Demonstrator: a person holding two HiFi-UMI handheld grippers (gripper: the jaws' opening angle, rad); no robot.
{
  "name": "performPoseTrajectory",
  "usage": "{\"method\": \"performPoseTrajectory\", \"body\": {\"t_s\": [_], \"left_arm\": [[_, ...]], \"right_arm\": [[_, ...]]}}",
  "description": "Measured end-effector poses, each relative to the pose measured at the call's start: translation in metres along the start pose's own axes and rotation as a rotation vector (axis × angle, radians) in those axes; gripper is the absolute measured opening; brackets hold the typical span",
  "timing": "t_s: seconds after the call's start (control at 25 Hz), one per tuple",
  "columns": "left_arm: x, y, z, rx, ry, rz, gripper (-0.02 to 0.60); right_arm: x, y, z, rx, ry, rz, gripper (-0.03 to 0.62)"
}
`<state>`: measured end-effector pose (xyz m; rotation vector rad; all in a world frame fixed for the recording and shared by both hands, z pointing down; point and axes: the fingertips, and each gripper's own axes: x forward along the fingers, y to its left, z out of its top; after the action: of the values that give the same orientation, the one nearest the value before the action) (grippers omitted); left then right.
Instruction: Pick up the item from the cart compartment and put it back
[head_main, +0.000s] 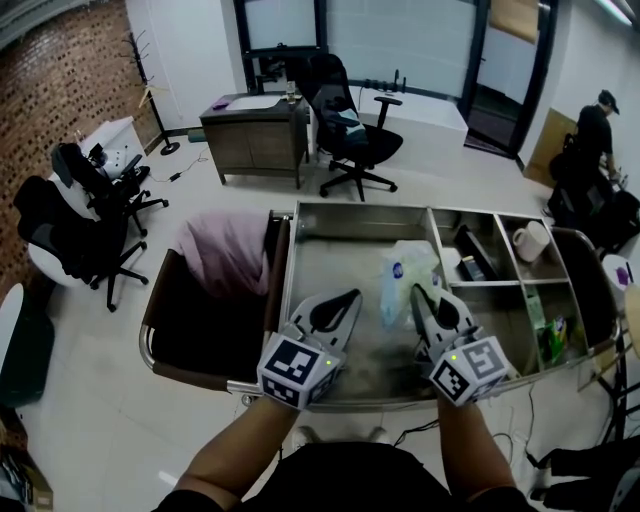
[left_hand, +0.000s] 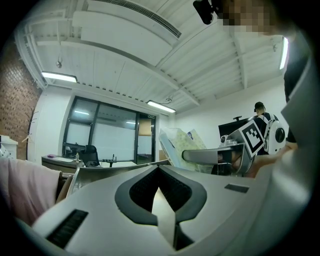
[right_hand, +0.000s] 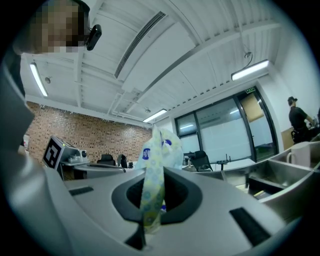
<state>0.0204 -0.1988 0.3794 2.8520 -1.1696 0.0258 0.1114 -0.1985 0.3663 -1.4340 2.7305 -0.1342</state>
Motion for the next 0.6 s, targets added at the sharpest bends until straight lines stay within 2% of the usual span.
{"method": "performPoseTrajectory", "body": {"t_s": [0.6], "left_arm": [[-0.001, -0.001, 0.002, -0.005, -0.009, -0.007, 0.000]], "right_arm": [[0.023, -0.002, 0.023, -0.030, 0.041, 0.018, 0.014]]}}
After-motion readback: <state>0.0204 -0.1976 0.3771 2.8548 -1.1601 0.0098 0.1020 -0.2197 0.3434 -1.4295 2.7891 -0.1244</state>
